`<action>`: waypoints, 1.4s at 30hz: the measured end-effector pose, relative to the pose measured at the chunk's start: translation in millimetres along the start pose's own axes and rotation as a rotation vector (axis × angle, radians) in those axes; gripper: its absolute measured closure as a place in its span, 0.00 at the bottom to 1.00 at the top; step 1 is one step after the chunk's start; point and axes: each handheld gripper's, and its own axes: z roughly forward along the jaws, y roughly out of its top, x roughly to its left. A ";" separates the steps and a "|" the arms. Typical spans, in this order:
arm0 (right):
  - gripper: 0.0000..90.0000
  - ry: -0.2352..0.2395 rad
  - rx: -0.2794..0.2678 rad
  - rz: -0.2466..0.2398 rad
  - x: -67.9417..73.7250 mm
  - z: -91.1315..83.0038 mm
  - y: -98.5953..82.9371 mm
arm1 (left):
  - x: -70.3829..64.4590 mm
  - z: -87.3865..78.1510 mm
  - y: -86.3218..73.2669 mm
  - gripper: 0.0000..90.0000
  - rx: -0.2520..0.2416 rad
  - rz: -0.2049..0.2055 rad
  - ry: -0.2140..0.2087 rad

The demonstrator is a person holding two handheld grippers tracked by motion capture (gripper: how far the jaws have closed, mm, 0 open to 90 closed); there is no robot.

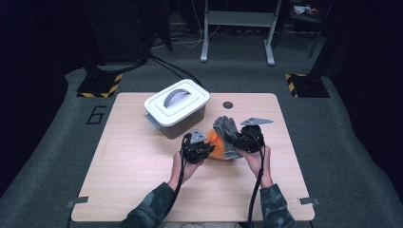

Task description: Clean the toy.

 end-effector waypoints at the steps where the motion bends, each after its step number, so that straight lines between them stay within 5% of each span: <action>1: 0.77 0.005 0.005 0.005 -0.7 2.0 -0.2 | 1.8 0.5 -0.9 0.89 -0.002 -0.005 -0.005; 18: 0.76 -0.140 0.076 -0.002 -17.5 10.4 -13.3 | 11.8 5.1 -5.9 0.89 -0.004 -0.039 0.001; 24: 0.77 -0.176 0.121 0.057 -30.7 15.8 -24.6 | 12.3 5.6 -6.9 0.89 -0.008 -0.042 0.003; 32: 0.77 -0.222 0.203 0.077 -45.8 26.9 -39.0 | 12.0 5.3 -7.5 0.89 -0.016 -0.041 0.003; 39: 0.77 -0.213 0.126 0.059 -38.3 9.2 -24.0 | 11.6 4.1 -6.9 0.88 -0.018 -0.038 0.010; 42: 0.77 -0.167 0.056 -0.007 -18.1 -2.7 -5.2 | 10.2 4.1 -6.2 0.88 -0.016 -0.031 0.004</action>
